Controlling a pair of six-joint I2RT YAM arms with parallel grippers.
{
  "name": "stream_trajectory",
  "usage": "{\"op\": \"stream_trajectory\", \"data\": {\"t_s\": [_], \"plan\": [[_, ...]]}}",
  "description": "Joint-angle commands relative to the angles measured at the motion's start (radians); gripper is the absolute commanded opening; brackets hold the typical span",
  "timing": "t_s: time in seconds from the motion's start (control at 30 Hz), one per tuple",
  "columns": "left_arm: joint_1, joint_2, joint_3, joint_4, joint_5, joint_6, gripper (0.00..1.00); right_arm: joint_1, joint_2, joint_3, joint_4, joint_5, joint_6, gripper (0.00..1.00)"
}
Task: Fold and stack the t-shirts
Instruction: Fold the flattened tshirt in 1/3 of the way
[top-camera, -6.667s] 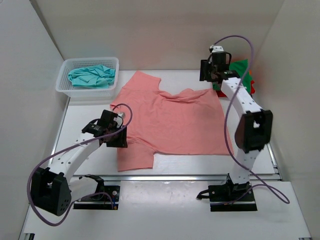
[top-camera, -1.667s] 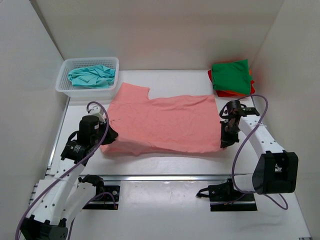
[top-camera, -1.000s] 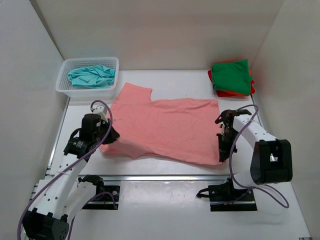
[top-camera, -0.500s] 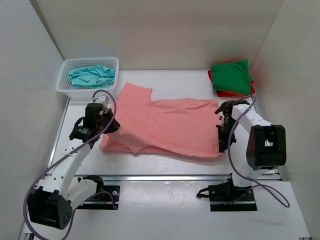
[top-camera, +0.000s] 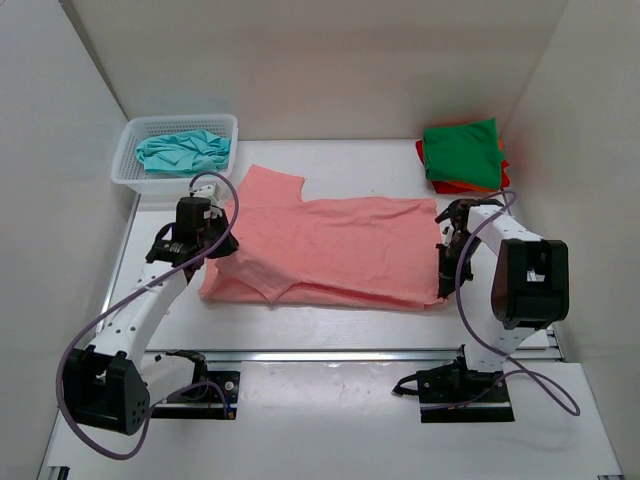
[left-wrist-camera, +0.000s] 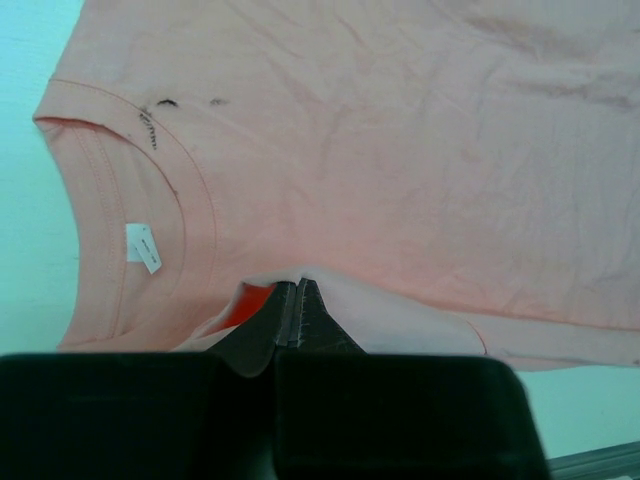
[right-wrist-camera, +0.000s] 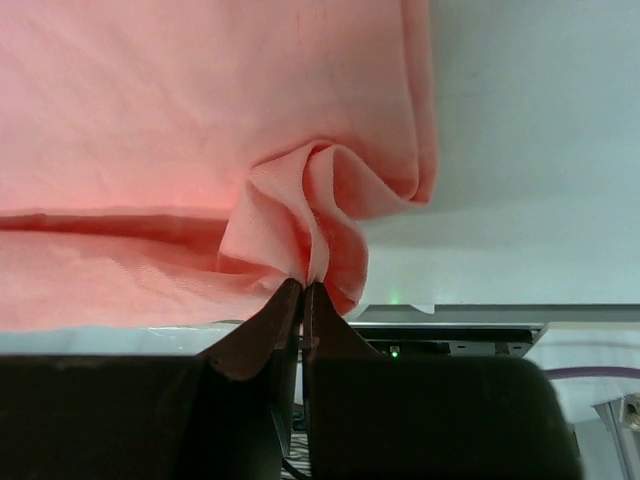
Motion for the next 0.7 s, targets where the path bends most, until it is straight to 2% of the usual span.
{"op": "stream_trajectory", "data": {"t_s": [0.0,0.3,0.37,0.4,0.43,0.47,0.53,0.6,0.67], "plan": [[0.007,0.017,0.059,0.037,-0.029,0.021,0.00,-0.025,0.010,0.052,0.040,-0.029,-0.002,0.00],[0.018,0.054,0.047,0.059,-0.029,0.022,0.00,-0.042,0.039,0.095,0.098,-0.043,0.009,0.00],[0.021,0.057,0.036,0.063,-0.034,0.025,0.03,-0.042,0.044,0.103,0.125,-0.051,0.026,0.01],[0.025,0.060,0.035,0.066,-0.042,0.022,0.11,-0.048,0.030,0.110,0.140,-0.042,0.029,0.23],[0.028,0.060,0.028,0.069,-0.042,0.030,0.22,-0.051,0.019,0.112,0.167,-0.040,0.046,0.27],[0.034,0.064,0.030,0.078,-0.042,0.024,0.29,-0.058,0.001,0.110,0.196,-0.024,0.063,0.30],[0.042,0.067,0.035,0.083,-0.063,0.022,0.38,-0.069,-0.051,0.106,0.238,0.007,0.084,0.43],[0.054,0.072,0.041,0.088,-0.075,0.019,0.45,-0.078,-0.114,0.083,0.291,0.029,0.112,0.43],[0.068,0.075,0.054,0.094,-0.073,0.022,0.48,-0.098,-0.186,0.045,0.324,0.046,0.117,0.39]]}}
